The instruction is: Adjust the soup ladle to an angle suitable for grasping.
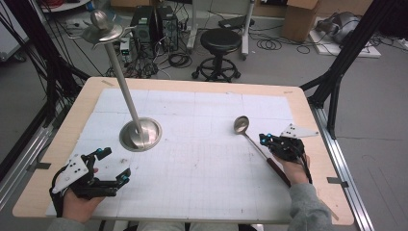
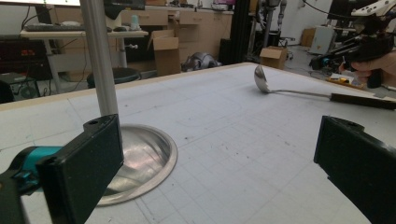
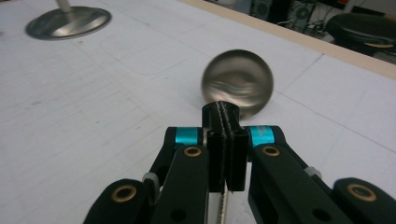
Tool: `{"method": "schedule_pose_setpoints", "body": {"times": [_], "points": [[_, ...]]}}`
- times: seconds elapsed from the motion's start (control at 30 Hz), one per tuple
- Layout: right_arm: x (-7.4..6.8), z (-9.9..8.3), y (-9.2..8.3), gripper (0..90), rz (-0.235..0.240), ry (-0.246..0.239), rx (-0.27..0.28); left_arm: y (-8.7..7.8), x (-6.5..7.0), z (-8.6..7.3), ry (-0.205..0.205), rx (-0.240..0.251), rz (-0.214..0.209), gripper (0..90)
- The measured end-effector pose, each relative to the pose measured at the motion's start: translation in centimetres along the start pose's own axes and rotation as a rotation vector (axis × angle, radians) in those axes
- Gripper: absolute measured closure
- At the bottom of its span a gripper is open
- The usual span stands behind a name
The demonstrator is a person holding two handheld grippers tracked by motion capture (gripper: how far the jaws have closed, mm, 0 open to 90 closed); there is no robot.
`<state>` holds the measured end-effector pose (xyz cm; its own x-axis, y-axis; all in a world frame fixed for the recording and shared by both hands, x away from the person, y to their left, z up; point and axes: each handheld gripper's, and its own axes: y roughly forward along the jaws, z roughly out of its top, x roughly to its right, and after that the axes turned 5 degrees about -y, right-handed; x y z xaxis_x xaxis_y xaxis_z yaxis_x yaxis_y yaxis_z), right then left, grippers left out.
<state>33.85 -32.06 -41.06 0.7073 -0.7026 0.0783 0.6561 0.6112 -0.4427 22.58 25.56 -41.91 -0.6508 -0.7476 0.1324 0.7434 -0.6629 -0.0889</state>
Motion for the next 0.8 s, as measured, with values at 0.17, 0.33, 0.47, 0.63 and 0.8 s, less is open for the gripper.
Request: {"method": "schedule_pose_setpoints", "body": {"times": [0.17, 0.33, 0.47, 0.63, 0.8], "points": [[1.3, -0.4, 0.6, 89.3, -0.011, 0.036, -0.02, -0.4, -0.2, -0.1, -0.005, -0.002, 0.014, 1.8], [1.5, -0.6, 1.4, 89.2, -0.04, 0.042, -0.05, -0.8, -0.1, 0.2, -0.053, 0.036, 0.024, 1.8], [2.2, -0.6, 2.1, 89.2, -0.043, 0.03, -0.095, -0.7, -0.1, 0.2, -0.043, 0.026, 0.026, 1.8], [2.3, -0.4, 3.4, 89.3, -0.002, -0.015, -0.176, -0.6, -0.2, 0.1, -0.044, 0.021, 0.029, 1.8], [2.4, -0.4, 4.4, 89.3, 0.004, -0.024, -0.233, -0.8, -0.3, 0.1, -0.04, 0.02, 0.033, 1.8]]}}
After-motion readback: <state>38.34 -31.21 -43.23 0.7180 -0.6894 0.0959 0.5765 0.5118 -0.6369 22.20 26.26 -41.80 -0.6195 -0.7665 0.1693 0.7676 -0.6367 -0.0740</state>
